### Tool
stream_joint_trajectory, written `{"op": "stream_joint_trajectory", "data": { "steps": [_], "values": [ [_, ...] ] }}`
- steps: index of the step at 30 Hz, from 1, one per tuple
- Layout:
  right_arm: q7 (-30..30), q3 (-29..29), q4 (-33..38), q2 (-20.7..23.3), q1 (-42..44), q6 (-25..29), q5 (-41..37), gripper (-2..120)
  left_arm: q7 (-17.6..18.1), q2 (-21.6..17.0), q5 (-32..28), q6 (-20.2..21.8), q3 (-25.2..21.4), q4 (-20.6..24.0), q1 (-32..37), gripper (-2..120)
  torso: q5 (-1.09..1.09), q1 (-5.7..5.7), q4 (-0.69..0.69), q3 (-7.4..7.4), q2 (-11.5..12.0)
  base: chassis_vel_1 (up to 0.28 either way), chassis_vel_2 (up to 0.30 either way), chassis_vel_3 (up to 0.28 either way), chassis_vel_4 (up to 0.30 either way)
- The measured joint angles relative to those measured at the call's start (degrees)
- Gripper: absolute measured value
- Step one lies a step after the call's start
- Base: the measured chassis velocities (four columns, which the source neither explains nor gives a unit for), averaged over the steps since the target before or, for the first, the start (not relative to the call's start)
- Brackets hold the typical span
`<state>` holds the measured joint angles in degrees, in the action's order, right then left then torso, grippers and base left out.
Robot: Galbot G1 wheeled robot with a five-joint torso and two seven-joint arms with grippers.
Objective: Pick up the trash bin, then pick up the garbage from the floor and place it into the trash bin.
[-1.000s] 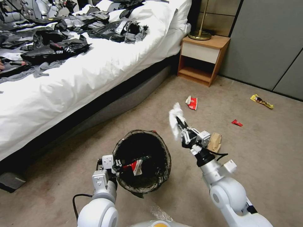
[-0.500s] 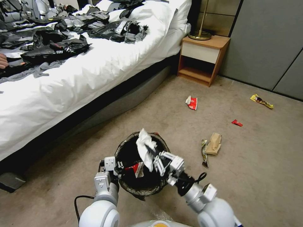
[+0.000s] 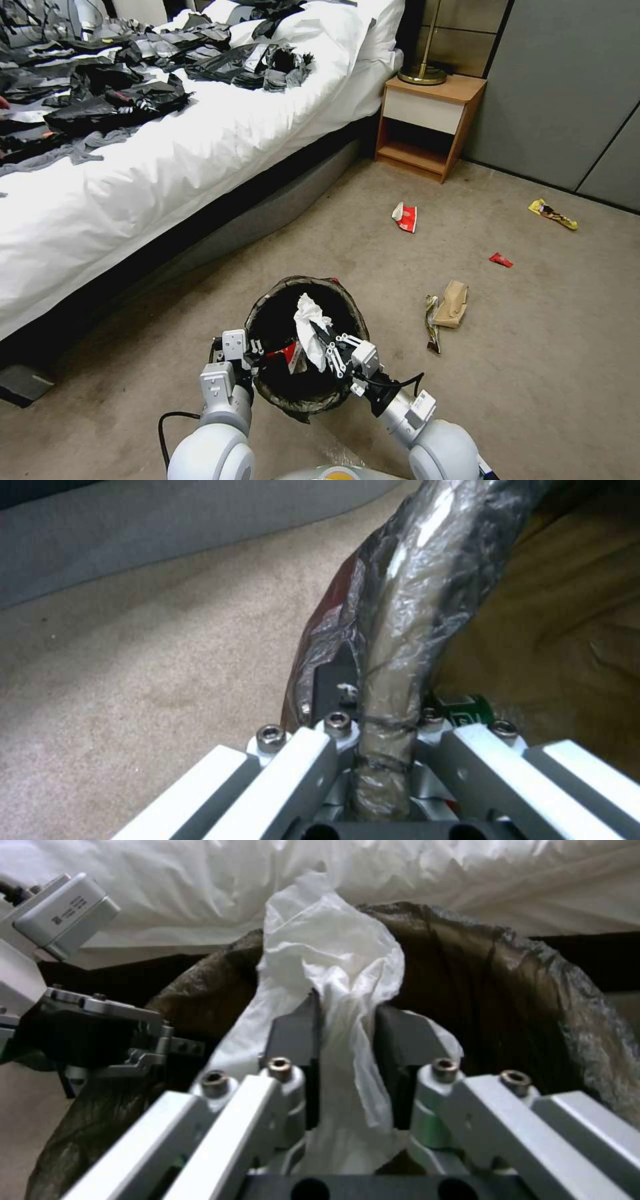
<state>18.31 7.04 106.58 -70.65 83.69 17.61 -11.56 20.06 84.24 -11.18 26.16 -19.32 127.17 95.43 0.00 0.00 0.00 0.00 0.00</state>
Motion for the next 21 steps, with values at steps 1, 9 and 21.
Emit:
{"op": "stream_joint_trajectory", "data": {
  "steps": [1, 9, 21],
  "values": [
    [0.0, 0.0, 0.14, -0.01, 0.02, -0.03, 0.0, 25, -0.01, 0.02, -0.05, 0.01, -0.09, 0.01, -0.09, 0, 0.0, 0.0, 0.0, 0.0, 0.0, 0.0, 0.0, 0.0, 0.0],
    [-0.04, -0.05, 1.1, -0.09, 0.2, -0.19, 0.11, 57, -0.04, 0.04, -0.16, 0.07, -0.47, 0.5, -0.03, 0, 0.0, 0.0, 0.0, 0.0, 0.0, 0.0, 0.0, 0.0, 0.0],
    [-0.1, -0.04, 2.77, -0.08, 0.78, -0.34, 0.16, 97, -0.11, 0.24, 0.02, 0.07, -0.4, 0.56, 0.17, 0, 0.0, 0.0, 0.0, 0.0, 0.0, 0.0, 0.0, 0.0, 0.0]
  ]
}}
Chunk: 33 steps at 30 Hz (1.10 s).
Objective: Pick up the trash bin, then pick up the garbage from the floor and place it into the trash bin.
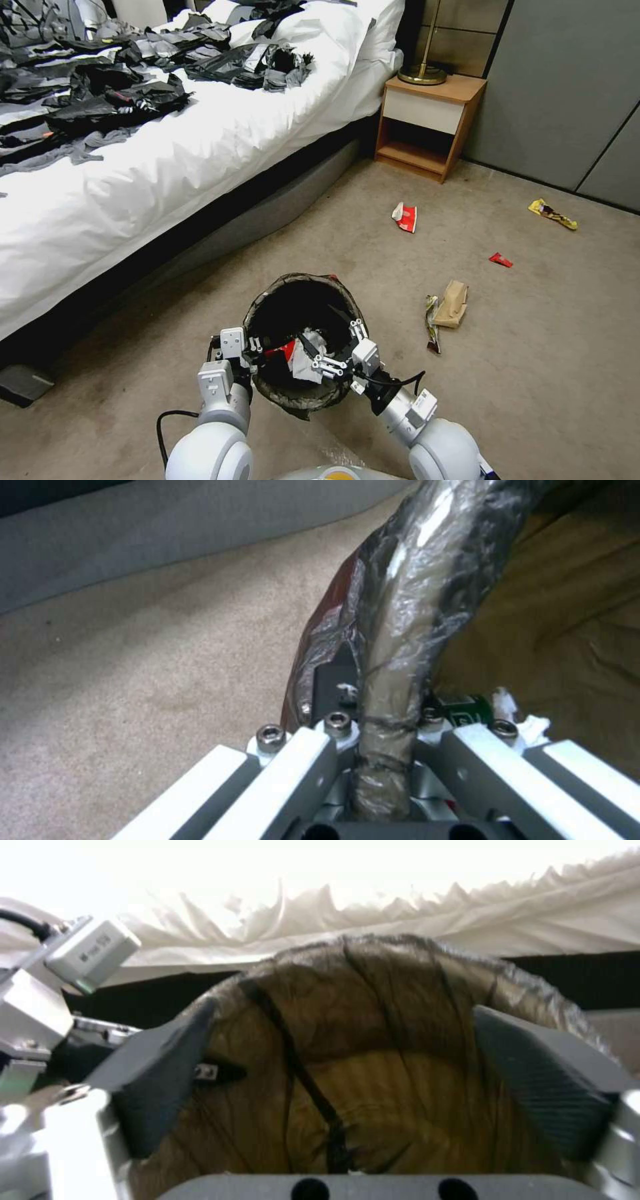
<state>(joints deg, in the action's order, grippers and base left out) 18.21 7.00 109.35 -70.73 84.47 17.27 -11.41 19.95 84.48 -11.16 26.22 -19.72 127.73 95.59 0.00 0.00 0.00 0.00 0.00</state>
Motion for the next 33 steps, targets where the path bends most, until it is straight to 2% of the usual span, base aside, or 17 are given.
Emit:
{"op": "stream_joint_trajectory", "data": {
  "steps": [12, 13, 14, 16, 17, 20, 24, 33],
  "values": [
    [-0.41, 0.68, 1.92, 0.12, 0.21, 0.29, 0.72, 100, -0.09, 0.01, 0.03, -0.01, 0.01, 0.0, -0.18, 0, 0.0, 0.0, 0.0, 0.0, 0.0, 0.0, 0.0, 0.0, 0.0],
    [-4.23, 2.97, 6.7, -0.87, 0.92, 0.87, 2.43, 100, -0.13, -0.2, 0.02, -0.05, -0.64, -0.45, -0.3, 0, 0.0, 0.0, 0.0, 0.0, 0.0, 0.0, 0.0, 0.0, 0.0],
    [-4.23, 2.97, 6.7, -0.87, 0.92, 0.87, 2.43, 100, -0.13, -0.2, 0.02, -0.05, -0.64, -0.45, -0.3, 0, 0.0, 0.0, 0.0, 0.0, 0.0, 0.0, 0.0, 0.0, 0.0],
    [-12.34, 7.31, 12.55, -2.73, 2.62, 0.96, 6.81, 100, -0.23, -0.37, 0.02, -0.17, -1.04, -1.02, -0.42, 0, 0.0, 0.0, -0.01, 0.0, 0.0, 0.0, 0.0, 0.0, 0.0],
    [-12.34, 7.31, 12.55, -2.73, 2.62, 0.96, 6.81, 100, -0.23, -0.37, 0.02, -0.17, -1.04, -1.02, -0.42, 0, 0.0, 0.0, -0.01, 0.0, 0.0, 0.0, 0.0, 0.0, 0.0],
    [-19.33, 11.76, 15.34, -4.2, 7.02, 0.97, 9.2, 100, -0.37, -0.23, 0.02, -0.42, -1.26, -1.73, -0.85, 0, 0.0, 0.0, 0.01, 0.0, 0.0, 0.0, 0.0, 0.0, 0.0],
    [-22.37, 13.88, 14.29, -4.54, 11.31, 3.12, 9.59, 100, -0.53, 0.21, 0.1, -0.82, -1.64, -1.81, -0.44, 0, 0.01, 0.0, 0.01, 0.0, 0.0, 0.0, 0.0, 0.0, 0.0],
    [-22.47, 15.04, 11.65, -5.65, 14.45, 6.9, 9.84, 100, -1.19, 0.49, 1.65, -1.74, -2.26, -1.6, 0.02, 0, 0.0, 0.0, 0.0, 0.0, 0.0, 0.0, 0.0, 0.0, 0.0]
  ]
}}
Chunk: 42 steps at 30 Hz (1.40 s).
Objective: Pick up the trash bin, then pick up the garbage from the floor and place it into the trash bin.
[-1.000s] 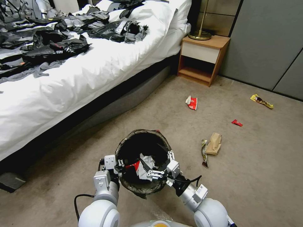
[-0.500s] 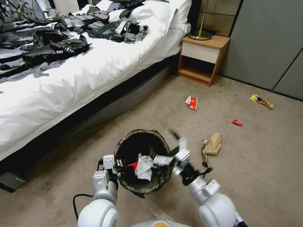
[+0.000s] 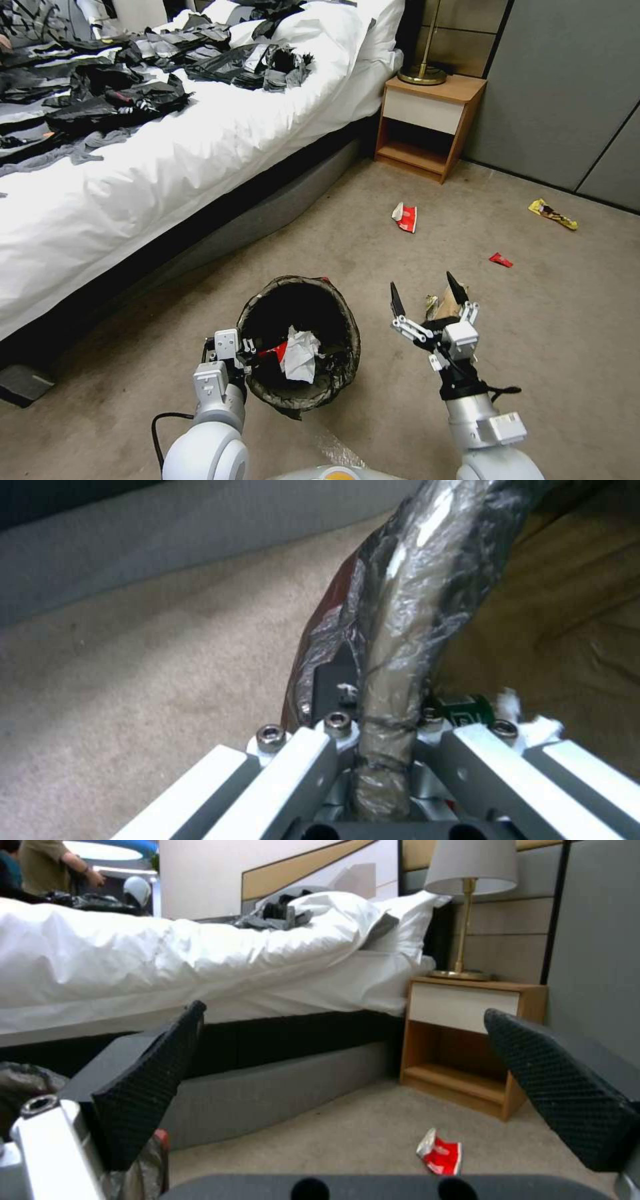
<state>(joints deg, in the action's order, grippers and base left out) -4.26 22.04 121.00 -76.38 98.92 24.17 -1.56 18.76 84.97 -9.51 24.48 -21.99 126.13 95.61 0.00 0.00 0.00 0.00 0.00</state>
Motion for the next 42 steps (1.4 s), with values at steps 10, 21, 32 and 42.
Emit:
{"op": "stream_joint_trajectory", "data": {
  "steps": [10, 21, 32, 42],
  "values": [
    [0.3, 0.09, -1.46, -0.27, -0.35, 0.57, 0.04, 100, -1.61, 0.13, 2.61, -2.8, -0.72, -0.16, 0.21, 0, 0.0, 0.0, -0.01, 0.0, 0.0, 0.0, 0.0, 0.0, 0.0],
    [0.04, 0.36, -1.97, -0.21, -1.4, 0.56, -0.32, 100, -0.98, 0.24, 1.98, -2.81, -0.34, -0.38, -0.1, 0, 0.0, 0.0, 0.0, 0.0, 0.0, -0.019, -0.017, -0.023, -0.015],
    [-3.03, -0.22, -1.23, -0.6, -3.66, 0.76, -0.75, 100, -0.52, 0.34, 1.55, -2.52, -0.22, -0.33, -0.05, 0, 0.0, 0.0, 0.0, 0.0, 0.0, -0.079, -0.088, -0.087, -0.081],
    [-3.13, -0.16, -1.16, -0.58, -4.12, 0.15, -0.39, 100, -0.29, 0.4, 1.67, -2.52, -0.17, -0.11, -0.1, 0, 0.0, 0.0, 0.01, 0.0, 0.0, -0.118, -0.118, -0.118, -0.117]
  ]
}}
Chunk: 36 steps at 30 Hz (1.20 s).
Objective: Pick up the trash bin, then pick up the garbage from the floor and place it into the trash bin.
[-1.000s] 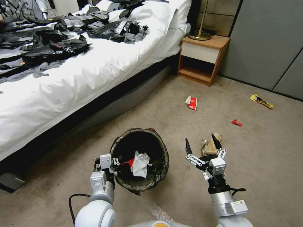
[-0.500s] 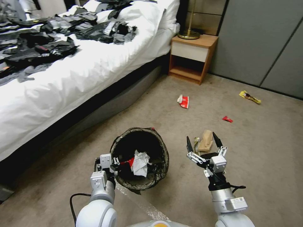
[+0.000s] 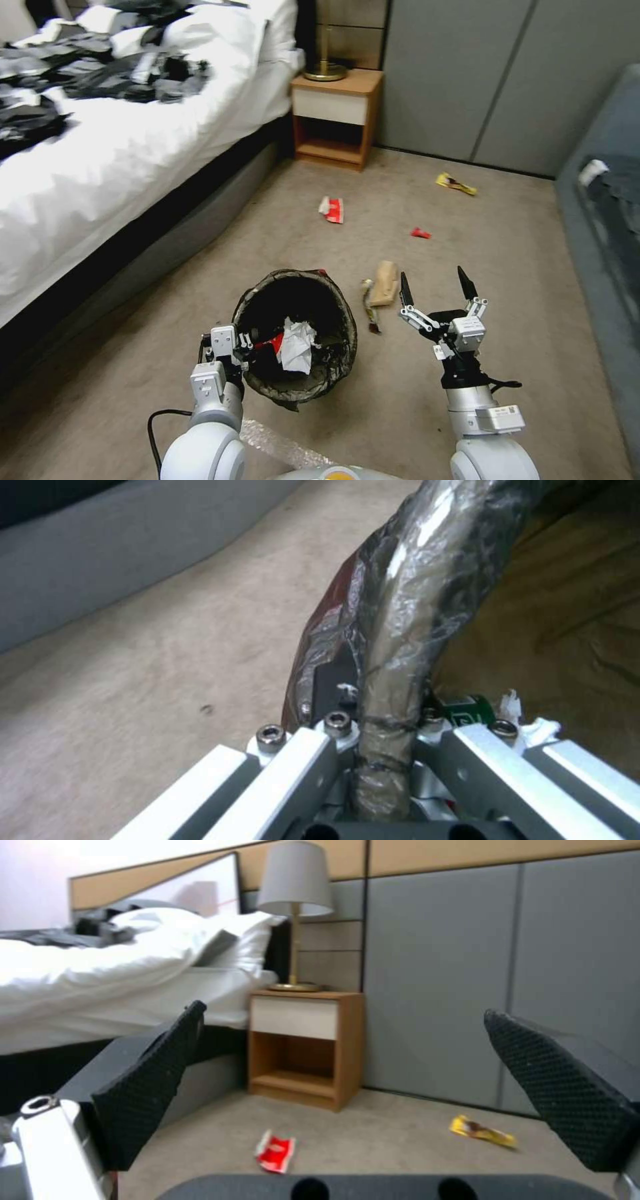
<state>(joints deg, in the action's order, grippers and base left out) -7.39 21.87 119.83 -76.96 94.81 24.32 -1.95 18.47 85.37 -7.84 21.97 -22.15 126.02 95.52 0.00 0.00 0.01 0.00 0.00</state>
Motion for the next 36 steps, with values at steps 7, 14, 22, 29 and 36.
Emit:
{"op": "stream_joint_trajectory", "data": {
  "steps": [7, 14, 22, 29, 36],
  "values": [
    [0.08, 0.01, -0.29, 0.01, -0.03, -0.33, 0.06, 100, 0.01, 0.08, 0.16, -0.46, 0.03, -0.08, -0.22, 0, 0.0, 0.0, -0.01, 0.0, 0.0, -0.047, -0.047, -0.044, -0.049],
    [0.13, 0.08, -0.43, 0.01, -0.22, -0.66, 0.04, 100, 0.08, 0.07, 0.02, -0.47, -0.02, -0.18, -0.28, 0, 0.0, 0.0, -0.02, 0.0, 0.0, 0.0, 0.0, 0.0, 0.0],
    [0.38, 0.24, -0.82, -0.04, -0.15, -0.33, 0.11, 100, 0.08, 0.09, -0.01, -0.38, 0.03, -0.06, -0.21, 0, 0.0, 0.0, -0.01, 0.0, 0.0, -0.009, 0.005, 0.003, -0.005],
    [0.53, 0.41, -0.85, -0.02, 0.0, -0.06, 0.16, 100, 0.09, 0.05, -0.02, -0.35, 0.05, 0.24, -0.1, 0, 0.0, 0.0, -0.01, 0.0, 0.0, -0.125, 0.105, 0.115, -0.101],
    [0.59, 0.47, -0.9, 0.01, 0.01, 0.18, 0.16, 100, 0.09, 0.07, -0.02, -0.32, -0.01, 0.41, -0.06, 0, -0.01, 0.0, -0.02, -0.01, 0.0, -0.213, 0.218, 0.216, -0.222]
  ]
}}
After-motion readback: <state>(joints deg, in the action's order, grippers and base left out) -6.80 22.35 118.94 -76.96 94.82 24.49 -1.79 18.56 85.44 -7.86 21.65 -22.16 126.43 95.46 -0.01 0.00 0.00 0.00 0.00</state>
